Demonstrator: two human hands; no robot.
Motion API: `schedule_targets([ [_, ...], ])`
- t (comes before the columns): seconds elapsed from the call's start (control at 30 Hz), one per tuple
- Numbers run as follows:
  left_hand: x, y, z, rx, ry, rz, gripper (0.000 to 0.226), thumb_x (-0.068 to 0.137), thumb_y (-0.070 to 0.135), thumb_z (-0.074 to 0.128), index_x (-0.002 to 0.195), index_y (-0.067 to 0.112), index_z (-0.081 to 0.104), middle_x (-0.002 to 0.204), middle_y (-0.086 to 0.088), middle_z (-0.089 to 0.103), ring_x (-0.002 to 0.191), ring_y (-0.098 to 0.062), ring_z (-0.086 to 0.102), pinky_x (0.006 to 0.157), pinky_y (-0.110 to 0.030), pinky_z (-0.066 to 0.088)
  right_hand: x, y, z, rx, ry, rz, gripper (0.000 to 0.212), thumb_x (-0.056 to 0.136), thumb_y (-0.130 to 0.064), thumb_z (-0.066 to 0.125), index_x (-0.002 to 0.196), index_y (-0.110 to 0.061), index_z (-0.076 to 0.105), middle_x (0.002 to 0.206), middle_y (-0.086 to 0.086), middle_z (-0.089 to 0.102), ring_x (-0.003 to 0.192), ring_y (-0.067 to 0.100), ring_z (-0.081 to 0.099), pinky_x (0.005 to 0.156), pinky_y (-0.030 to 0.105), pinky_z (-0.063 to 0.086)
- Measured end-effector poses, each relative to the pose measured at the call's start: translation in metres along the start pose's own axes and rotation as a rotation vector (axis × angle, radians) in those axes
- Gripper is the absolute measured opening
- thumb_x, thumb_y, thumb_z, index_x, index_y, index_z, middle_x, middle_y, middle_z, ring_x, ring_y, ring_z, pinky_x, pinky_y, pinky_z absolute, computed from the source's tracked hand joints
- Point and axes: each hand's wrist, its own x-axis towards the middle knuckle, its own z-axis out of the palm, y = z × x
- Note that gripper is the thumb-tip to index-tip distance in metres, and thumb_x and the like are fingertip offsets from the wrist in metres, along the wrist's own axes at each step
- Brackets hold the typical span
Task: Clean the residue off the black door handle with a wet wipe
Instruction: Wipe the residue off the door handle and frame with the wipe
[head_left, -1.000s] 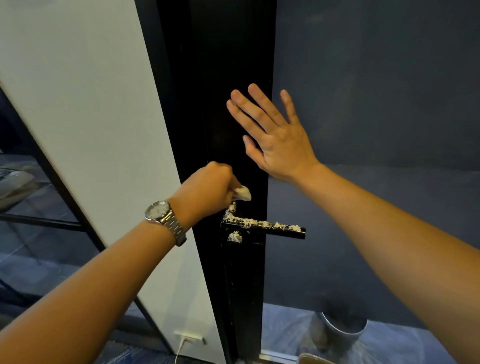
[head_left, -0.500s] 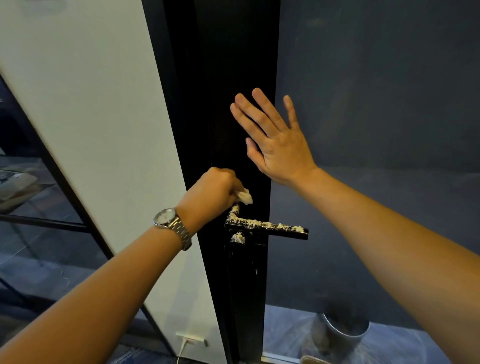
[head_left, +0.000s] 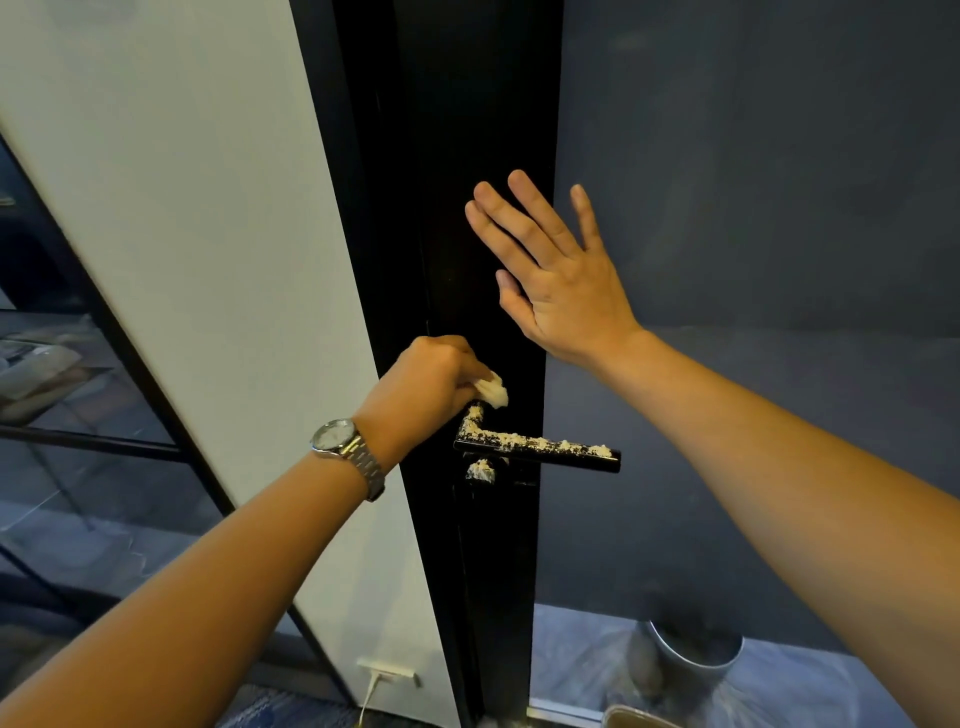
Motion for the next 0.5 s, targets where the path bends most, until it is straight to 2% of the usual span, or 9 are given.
schedule_targets([
  [0.1,-0.002,-0.003,-0.003,-0.001,-0.003,-0.043,0.019,0.082,0.013,0.065,0.099,0.010,0.072,0.098,-0.009,0.070,0.089,-0.022,0.065,0.081,-0.033,0.055,0.000,0.000,-0.001,-0.008,-0.003,-0.003,0.050,0.095,-0.023,0.041,0.144,-0.016,0.036,0.151,0.004,0.036,0.141,0.025,0.028,0.114,0.050,0.012],
  [0.27,0.016,0.029,0.001,0.173,-0.206,0.019,0.026,0.085,0.005,0.055,0.107,0.011,0.067,0.105,-0.004,0.058,0.095,-0.020,0.060,0.081,-0.030,0.053,0.001,0.001,-0.003,-0.019,-0.009,-0.007,0.050,0.095,-0.023,0.042,0.144,-0.016,0.037,0.151,0.004,0.037,0.141,0.024,0.029,0.114,0.050,0.013],
  [0.4,0.012,0.021,-0.008,0.192,-0.256,-0.006,0.033,0.088,0.006,0.052,0.118,0.017,0.061,0.111,-0.002,0.052,0.098,-0.018,0.055,0.085,-0.029,0.051,-0.001,0.004,-0.006,-0.038,-0.030,-0.032,0.049,0.097,-0.026,0.038,0.145,-0.017,0.036,0.152,0.003,0.036,0.141,0.024,0.029,0.114,0.049,0.014],
  [0.5,0.016,0.037,-0.001,0.262,-0.285,-0.004,0.028,0.087,0.006,0.049,0.113,0.008,0.060,0.110,-0.004,0.052,0.096,-0.017,0.051,0.080,-0.029,0.050,0.000,0.004,-0.007,-0.046,-0.026,-0.034,0.049,0.096,-0.025,0.039,0.144,-0.017,0.037,0.151,0.003,0.037,0.141,0.024,0.031,0.114,0.050,0.016],
])
